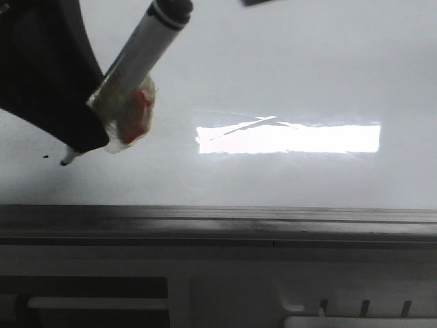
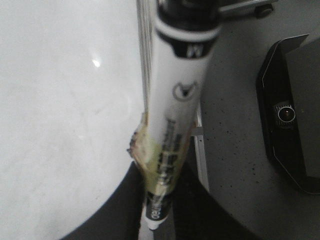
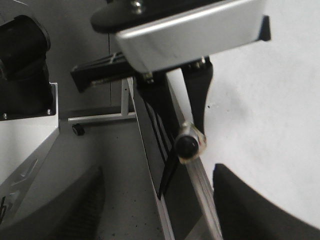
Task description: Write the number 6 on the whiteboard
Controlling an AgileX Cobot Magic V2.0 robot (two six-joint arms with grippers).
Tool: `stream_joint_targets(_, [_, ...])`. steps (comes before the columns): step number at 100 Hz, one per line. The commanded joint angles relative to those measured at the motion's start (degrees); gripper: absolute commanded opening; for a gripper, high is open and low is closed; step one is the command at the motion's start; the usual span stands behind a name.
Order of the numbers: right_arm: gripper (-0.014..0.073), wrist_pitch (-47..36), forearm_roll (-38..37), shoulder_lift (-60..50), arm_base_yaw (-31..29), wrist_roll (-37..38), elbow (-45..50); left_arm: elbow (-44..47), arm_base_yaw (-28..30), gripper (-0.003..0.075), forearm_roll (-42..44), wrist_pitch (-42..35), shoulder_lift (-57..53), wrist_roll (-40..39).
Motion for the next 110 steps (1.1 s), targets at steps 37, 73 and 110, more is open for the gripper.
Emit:
stream_joint_targets(37, [0.0419, -15.7, 3.2, 8.4, 3.6, -0.8, -2.2, -1.9, -1.1, -0.0019, -0.8, -4.7, -1.2, -0.7])
stream_joint_targets(73, [0.0386, -16.8, 4.5, 12.6, 3.6, -0.8, -4.7, -1.9, -1.1, -0.0019, -0.8, -4.9, -1.2, -0.7])
stream_joint_targets(110, [0.0047, -14.0, 4.7, 15.3, 3.6, -0.8, -4.9, -1.9, -1.1, -0.0019, -0.8, -5.0, -1.2, -0.7])
